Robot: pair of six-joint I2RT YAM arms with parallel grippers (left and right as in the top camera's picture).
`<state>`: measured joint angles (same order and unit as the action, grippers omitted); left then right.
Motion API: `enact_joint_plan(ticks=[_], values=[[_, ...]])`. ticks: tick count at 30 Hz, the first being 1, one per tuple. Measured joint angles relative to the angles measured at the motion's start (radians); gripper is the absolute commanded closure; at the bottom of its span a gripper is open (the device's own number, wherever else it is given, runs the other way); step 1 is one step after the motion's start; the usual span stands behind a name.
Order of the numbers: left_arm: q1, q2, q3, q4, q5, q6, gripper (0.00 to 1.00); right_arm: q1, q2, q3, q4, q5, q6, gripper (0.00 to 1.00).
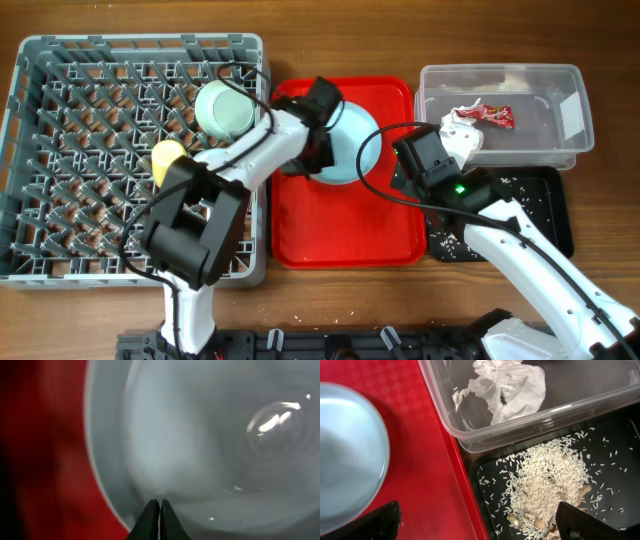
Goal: Sort waste into correct bins and load items into the dishwasher rack
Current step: 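Lift the plate and stand it upright at the rack's back edge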
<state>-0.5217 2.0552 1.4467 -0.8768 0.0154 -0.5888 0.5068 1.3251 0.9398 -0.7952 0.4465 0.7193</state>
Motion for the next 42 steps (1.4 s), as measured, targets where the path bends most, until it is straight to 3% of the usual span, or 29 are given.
enact_joint_plan(ticks=[5, 7, 8, 10, 11, 12, 15, 16, 17, 18, 19, 26, 31, 34, 42], values=[[0.087, -0.061, 0.0, -0.053, -0.016, 0.026, 0.94, 0.0, 0.0, 0.0, 0.0, 0.0, 0.0, 0.0], [0.104, -0.121, 0.0, -0.024, 0.009, 0.036, 0.79, 0.0, 0.0, 0.0, 0.0, 0.0, 0.0, 0.0], [0.102, -0.16, 0.0, -0.003, 0.032, 0.046, 0.48, 0.0, 0.0, 0.0, 0.001, 0.0, 0.0, 0.0], [0.087, -0.221, 0.0, 0.072, 0.102, 0.053, 0.13, 0.0, 0.0, 0.0, 0.002, 0.0, 0.0, 0.0], [0.069, -0.243, 0.001, 0.126, 0.154, 0.053, 0.01, 0.0, 0.0, 0.0, 0.0, 0.0, 0.0, 0.0], [0.054, -0.251, 0.002, 0.158, 0.185, 0.053, 0.0, 0.0, 0.0, 0.0, 0.0, 0.0, 0.0, 0.0], [-0.027, -0.243, 0.004, 0.255, 0.296, 0.052, 0.04, 0.0, 0.0, 0.0, 0.0, 0.0, 0.0, 0.0], [-0.049, -0.233, 0.004, 0.272, 0.314, 0.053, 0.28, 0.0, 0.0, 0.0, 0.001, 0.0, 0.0, 0.0], [-0.069, -0.219, 0.004, 0.292, 0.327, 0.054, 0.41, 0.0, 0.0, 0.0, 0.0, 0.0, 0.0, 0.0], [-0.082, -0.205, 0.004, 0.304, 0.335, 0.051, 0.52, 0.0, 0.0, 0.0, 0.0, 0.0, 0.0, 0.0], [-0.098, -0.179, 0.004, 0.314, 0.337, 0.052, 0.55, 0.0, 0.0, 0.0, 0.0, 0.0, 0.0, 0.0], [-0.151, -0.02, 0.004, 0.343, 0.255, 0.053, 0.59, 0.0, 0.0, 0.0, 0.0, 0.0, 0.0, 0.01], [-0.223, 0.045, 0.004, 0.362, 0.095, 0.053, 0.78, 0.0, 0.0, 0.0, 0.0, 0.0, 0.0, 0.0], [-0.253, 0.055, 0.004, 0.363, -0.006, 0.054, 0.96, 0.0, 0.0, 0.0, 0.0, 0.0, 0.0, 0.0], [-0.263, 0.048, 0.011, 0.339, -0.153, 0.064, 0.96, 0.0, 0.0, 0.0, 0.0, 0.0, 0.0, 0.0]])
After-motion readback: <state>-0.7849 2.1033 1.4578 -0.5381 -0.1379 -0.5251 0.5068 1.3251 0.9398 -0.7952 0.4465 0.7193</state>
